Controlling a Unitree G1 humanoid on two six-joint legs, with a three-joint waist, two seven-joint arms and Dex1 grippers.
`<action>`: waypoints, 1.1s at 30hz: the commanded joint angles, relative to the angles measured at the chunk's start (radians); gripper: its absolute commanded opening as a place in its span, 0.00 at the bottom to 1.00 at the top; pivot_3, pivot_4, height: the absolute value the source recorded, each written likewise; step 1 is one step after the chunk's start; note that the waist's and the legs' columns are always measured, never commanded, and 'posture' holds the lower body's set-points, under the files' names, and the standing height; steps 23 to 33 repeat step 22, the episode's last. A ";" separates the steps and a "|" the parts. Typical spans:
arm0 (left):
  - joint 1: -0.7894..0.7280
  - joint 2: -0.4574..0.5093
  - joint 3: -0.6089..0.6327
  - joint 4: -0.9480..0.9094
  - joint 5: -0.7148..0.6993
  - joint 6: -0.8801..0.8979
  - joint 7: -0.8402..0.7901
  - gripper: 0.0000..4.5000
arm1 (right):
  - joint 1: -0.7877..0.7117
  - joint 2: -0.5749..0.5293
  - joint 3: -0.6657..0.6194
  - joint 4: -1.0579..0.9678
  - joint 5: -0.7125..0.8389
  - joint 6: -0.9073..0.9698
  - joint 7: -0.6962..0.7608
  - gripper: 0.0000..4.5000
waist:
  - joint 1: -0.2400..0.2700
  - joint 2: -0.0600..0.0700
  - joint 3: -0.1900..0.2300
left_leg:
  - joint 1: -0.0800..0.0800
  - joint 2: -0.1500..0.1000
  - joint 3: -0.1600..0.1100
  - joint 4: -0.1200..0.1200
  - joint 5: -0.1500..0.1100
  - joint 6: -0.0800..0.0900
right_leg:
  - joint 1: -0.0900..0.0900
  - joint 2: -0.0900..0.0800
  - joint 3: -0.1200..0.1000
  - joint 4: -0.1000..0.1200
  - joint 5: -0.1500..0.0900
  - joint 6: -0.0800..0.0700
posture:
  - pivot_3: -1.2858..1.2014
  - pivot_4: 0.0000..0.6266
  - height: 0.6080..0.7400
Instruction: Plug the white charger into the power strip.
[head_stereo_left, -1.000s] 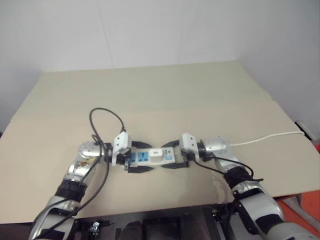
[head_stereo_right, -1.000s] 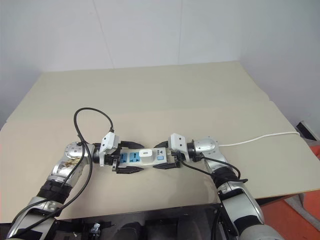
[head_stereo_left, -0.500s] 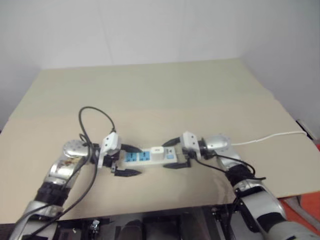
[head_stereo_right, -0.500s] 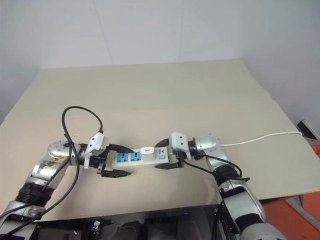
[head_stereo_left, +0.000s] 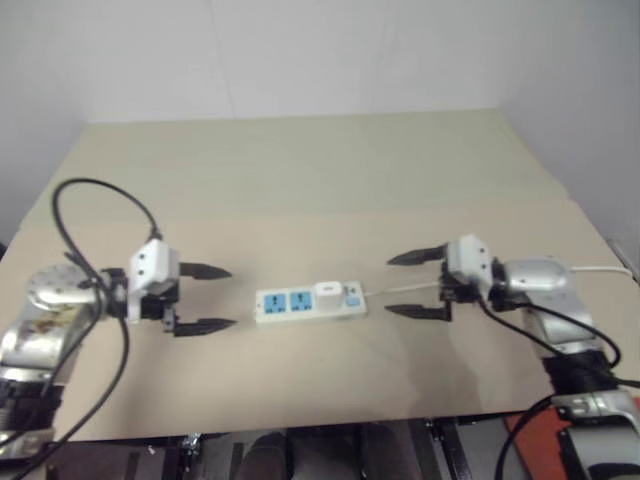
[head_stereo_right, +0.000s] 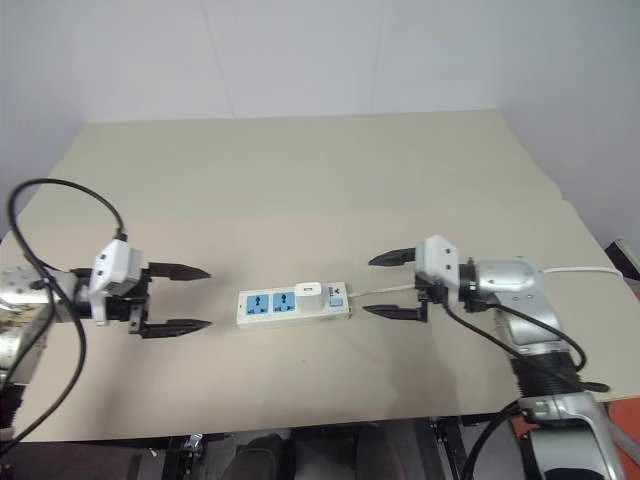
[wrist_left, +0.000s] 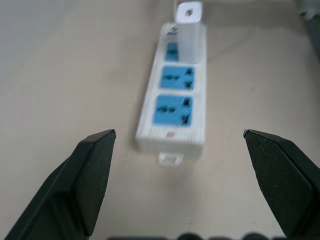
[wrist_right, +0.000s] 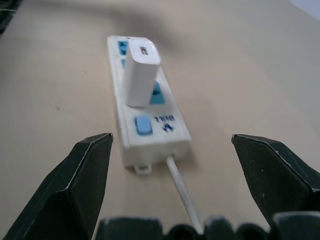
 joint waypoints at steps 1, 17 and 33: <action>0.025 0.060 0.082 -0.036 -0.052 0.008 -0.047 1.00 | 0.027 -0.049 -0.076 -0.063 0.059 0.036 -0.001 0.99 | 0.000 0.000 0.000 | 0.000 0.000 0.000 0.000 0.000 0.000 | 0.000 0.000 0.000 0.000 0.000 0.000 | 0.52 0.24 1.00; 0.116 0.092 0.162 -0.078 -0.099 0.022 -0.057 1.00 | 0.048 -0.085 -0.101 -0.054 0.078 0.053 -0.007 0.99 | -0.001 0.000 0.001 | 0.001 0.000 0.002 0.003 0.000 0.000 | 0.001 0.001 0.000 0.001 0.000 0.000 | 0.52 0.24 1.00; 0.108 0.086 0.153 -0.079 -0.100 0.021 -0.051 1.00 | 0.049 -0.080 -0.096 -0.054 0.071 0.044 -0.011 0.99 | -0.002 0.000 0.001 | 0.001 0.000 0.002 0.004 0.000 0.000 | 0.001 0.001 0.000 0.001 0.000 0.000 | 0.52 0.24 1.00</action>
